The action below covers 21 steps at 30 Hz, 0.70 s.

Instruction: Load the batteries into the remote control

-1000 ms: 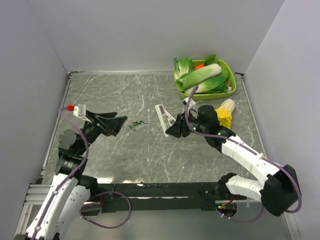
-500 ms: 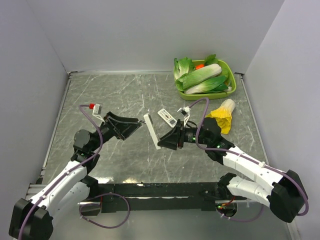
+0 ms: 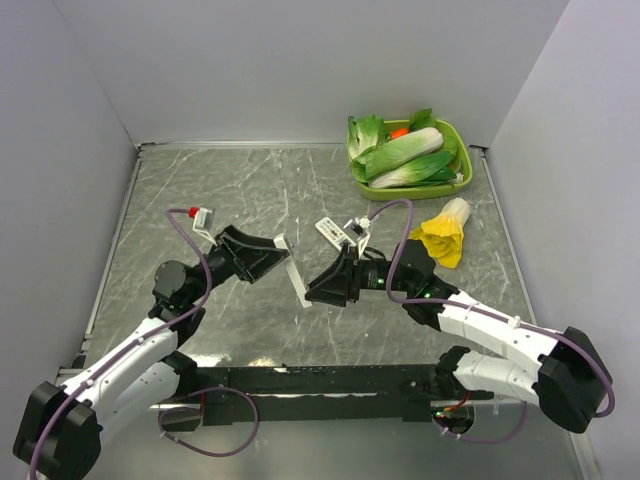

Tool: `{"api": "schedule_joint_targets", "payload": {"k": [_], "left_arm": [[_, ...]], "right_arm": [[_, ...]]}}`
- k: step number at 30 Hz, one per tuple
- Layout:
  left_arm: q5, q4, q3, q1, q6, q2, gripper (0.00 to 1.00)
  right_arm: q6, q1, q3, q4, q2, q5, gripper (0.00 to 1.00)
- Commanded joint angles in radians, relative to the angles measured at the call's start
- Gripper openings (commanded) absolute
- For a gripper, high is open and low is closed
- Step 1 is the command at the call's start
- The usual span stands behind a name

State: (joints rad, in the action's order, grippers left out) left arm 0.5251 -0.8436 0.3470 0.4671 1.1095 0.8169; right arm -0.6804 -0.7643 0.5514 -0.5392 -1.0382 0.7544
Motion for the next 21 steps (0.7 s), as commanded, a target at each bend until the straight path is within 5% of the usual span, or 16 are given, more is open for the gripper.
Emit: {"api": "schedule_joint_targets", "payload": {"k": [1, 10, 16, 19, 21], "left_arm": [[-0.014, -0.094, -0.006, 0.025, 0.035, 0.001, 0.97], [-0.005, -0.132, -0.020, 0.062, 0.058, 0.041, 0.69], [-0.039, -0.094, -0.003, 0.074, 0.044, 0.041, 0.34], [-0.089, 0.009, 0.017, 0.079, 0.012, 0.002, 0.13], [-0.137, 0.148, 0.040, 0.084, -0.019, -0.022, 0.04]], "right_arm": [[-0.013, -0.021, 0.027, -0.097, -0.022, 0.019, 0.02], [-0.038, -0.030, 0.022, -0.157, -0.057, 0.028, 0.02], [-0.025, -0.032, 0.016, -0.143, -0.054, 0.010, 0.04], [-0.001, -0.032, 0.008, -0.110, -0.034, -0.018, 0.15], [0.028, -0.032, 0.010, -0.071, -0.017, -0.041, 0.37]]}}
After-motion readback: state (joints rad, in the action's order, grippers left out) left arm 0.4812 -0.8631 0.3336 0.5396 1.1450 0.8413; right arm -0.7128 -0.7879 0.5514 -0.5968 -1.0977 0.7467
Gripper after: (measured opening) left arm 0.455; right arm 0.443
